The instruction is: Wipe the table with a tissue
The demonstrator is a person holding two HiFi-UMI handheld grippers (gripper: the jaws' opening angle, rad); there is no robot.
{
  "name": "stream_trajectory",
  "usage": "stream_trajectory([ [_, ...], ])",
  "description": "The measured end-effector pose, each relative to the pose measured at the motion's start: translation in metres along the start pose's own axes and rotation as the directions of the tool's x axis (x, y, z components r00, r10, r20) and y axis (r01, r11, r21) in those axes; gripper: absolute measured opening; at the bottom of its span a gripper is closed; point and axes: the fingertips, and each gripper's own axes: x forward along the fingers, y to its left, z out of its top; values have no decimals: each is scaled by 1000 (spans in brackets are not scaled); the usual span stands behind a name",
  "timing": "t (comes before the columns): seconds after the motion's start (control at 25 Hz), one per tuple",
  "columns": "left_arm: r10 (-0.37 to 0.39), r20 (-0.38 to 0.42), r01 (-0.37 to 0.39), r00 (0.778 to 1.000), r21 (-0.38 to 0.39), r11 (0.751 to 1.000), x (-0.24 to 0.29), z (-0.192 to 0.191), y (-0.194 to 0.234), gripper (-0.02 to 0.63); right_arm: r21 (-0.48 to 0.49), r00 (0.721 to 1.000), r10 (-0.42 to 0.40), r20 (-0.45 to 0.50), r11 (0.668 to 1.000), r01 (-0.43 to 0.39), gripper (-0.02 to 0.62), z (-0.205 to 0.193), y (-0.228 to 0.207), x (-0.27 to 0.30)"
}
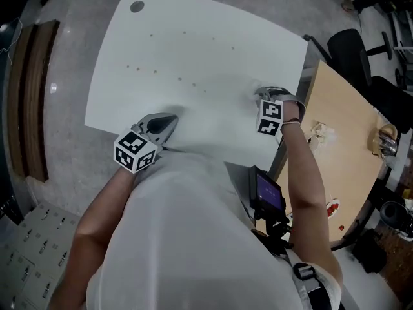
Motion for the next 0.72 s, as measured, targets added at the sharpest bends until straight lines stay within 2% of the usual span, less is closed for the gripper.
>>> stream_trajectory([
  [0.16,-43,-18,44,999,27,999,8,0,-9,8,200,995,-62,84,979,45,36,-5,27,-29],
  [0.28,-79,-31,81,996,46,996,15,1,-16,8,334,987,-122,105,939,80,37,-11,51,-48],
  [0.44,-123,-52,127,991,71,989,25,3,-25,8,504,975,-196,104,855,118,36,-24,82,-67],
  [0.6,-170,-69,176,983,96,980,35,4,-33,8,623,964,-252,85,768,145,37,-31,105,-85],
  [0.72,-200,-74,208,977,110,972,39,3,-35,8,713,950,-293,112,689,128,37,-21,110,-94],
])
